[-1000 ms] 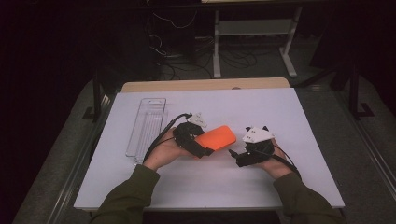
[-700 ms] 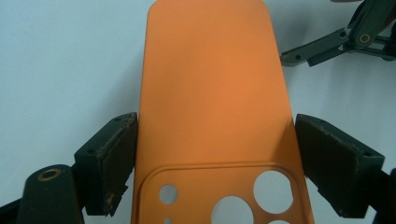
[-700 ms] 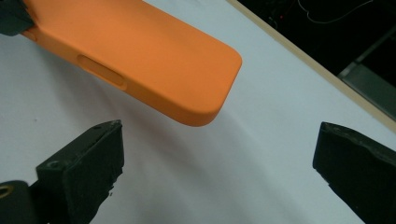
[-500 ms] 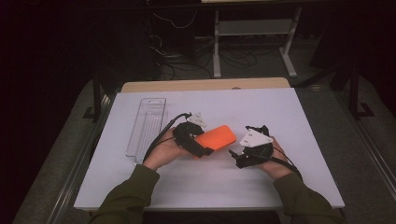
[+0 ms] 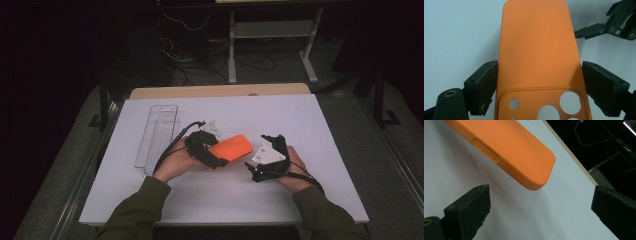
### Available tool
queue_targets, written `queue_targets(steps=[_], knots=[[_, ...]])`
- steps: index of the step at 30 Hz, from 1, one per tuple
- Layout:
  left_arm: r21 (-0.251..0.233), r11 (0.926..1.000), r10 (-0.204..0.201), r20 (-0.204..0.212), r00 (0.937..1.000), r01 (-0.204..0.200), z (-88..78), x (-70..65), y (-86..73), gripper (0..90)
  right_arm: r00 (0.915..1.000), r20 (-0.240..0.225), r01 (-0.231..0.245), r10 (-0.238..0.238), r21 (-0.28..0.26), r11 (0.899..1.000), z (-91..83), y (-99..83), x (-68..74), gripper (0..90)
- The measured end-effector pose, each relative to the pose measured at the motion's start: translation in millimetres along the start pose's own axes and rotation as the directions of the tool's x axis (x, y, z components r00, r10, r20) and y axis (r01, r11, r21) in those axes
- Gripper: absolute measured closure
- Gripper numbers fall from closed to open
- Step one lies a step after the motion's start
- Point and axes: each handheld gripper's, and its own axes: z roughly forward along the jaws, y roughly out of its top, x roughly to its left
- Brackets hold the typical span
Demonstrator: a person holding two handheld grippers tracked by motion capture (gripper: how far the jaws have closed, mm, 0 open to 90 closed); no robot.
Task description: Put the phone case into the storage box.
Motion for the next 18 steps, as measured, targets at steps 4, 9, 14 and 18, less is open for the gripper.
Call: queue_targets(steps=[4, 9, 14, 18], knots=[[-0.001, 1.0, -0.001, 0.002, 1.0, 0.001, 0.4, -0.1, 0.0, 15.7, 0.9995, 0.009, 0.029, -0.029, 0.005, 1.0, 0.3, 0.2, 2.0, 1.4], [0.011, 0.9999, 0.01, 0.007, 0.9999, -0.01, -0.3, 0.3, 0.2, 15.7, 0.9983, 0.019, 0.056, -0.056, 0.005, 0.998, 0.1, 0.6, 2.9, 1.4], [-0.003, 1.0, -0.005, 0.004, 1.0, 0.005, 0.7, -0.7, -0.1, 15.7, 0.9953, 0.035, 0.09, -0.09, 0.011, 0.996, -0.2, 1.0, 4.5, 1.4], [0.006, 1.0, 0.003, 0.007, 1.0, -0.003, 0.2, -0.2, 0.0, 15.7, 0.9915, 0.05, 0.12, -0.12, 0.011, 0.993, -0.4, 1.3, 5.4, 1.4]])
